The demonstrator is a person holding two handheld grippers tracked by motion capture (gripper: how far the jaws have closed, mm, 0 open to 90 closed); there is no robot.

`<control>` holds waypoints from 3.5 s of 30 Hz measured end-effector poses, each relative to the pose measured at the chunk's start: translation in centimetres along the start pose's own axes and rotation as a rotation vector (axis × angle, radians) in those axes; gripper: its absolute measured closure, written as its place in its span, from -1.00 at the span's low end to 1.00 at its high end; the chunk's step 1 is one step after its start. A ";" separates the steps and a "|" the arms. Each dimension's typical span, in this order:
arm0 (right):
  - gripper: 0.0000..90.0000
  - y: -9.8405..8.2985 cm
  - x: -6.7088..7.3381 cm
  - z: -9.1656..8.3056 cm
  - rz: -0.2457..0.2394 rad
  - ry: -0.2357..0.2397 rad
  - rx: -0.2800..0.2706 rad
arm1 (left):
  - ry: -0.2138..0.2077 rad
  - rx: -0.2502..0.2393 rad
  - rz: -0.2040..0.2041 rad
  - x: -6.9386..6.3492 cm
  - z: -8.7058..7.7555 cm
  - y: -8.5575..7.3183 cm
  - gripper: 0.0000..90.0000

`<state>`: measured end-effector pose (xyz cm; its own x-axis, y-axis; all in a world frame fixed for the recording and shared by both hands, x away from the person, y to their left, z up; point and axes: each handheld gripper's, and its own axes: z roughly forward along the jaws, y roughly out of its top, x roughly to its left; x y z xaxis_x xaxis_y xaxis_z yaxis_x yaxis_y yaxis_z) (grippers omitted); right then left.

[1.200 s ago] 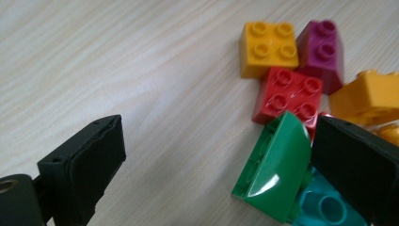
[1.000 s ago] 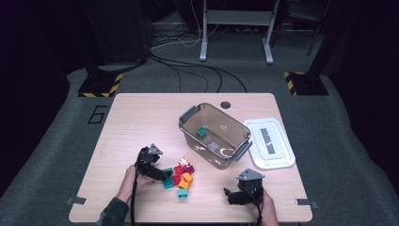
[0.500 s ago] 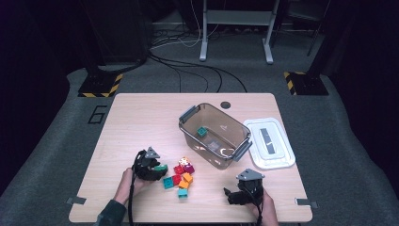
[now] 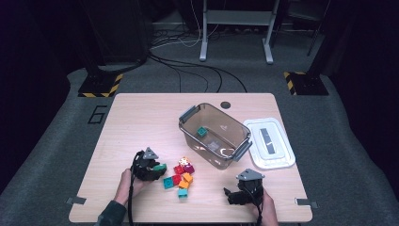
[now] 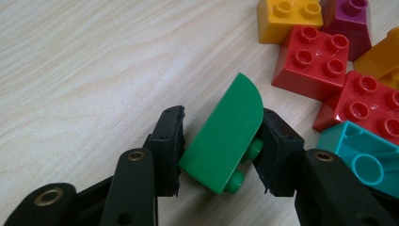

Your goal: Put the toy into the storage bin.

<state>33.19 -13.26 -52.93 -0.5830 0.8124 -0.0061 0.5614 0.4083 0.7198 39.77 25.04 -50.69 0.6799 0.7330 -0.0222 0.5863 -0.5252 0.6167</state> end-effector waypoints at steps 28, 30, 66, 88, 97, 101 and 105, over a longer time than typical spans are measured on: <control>-0.93 0.0 0.0 0.0 0.000 -0.001 0.001 | 0.008 -0.055 0.007 0.7 -2.4 2.5 0.24; -0.93 0.0 0.0 0.0 0.000 -0.001 0.001 | 0.008 -0.054 0.012 0.8 -2.7 2.8 0.24; -0.94 0.0 0.0 0.0 0.002 -0.001 0.003 | 0.051 -0.118 0.087 1.3 -6.2 8.6 0.24; -0.94 0.0 0.0 0.0 0.002 -0.002 0.003 | 0.056 -0.139 0.141 1.1 -7.4 12.6 0.24; -0.94 0.0 0.0 0.0 0.002 -0.002 0.003 | 0.062 -0.154 0.171 0.7 -7.9 14.3 0.24; -0.94 0.0 0.0 0.0 0.002 -0.002 0.003 | 0.061 -0.154 0.171 0.6 -8.0 14.9 0.24; -0.94 0.0 0.0 0.0 0.002 -0.002 0.003 | 0.062 -0.152 0.191 0.4 -8.0 15.9 0.24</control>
<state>33.21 -13.24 -52.93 -0.5807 0.8141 -0.0056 0.5648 0.4077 0.7175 45.87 20.47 -34.61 0.7409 0.6543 0.1518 0.3735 -0.5892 0.7165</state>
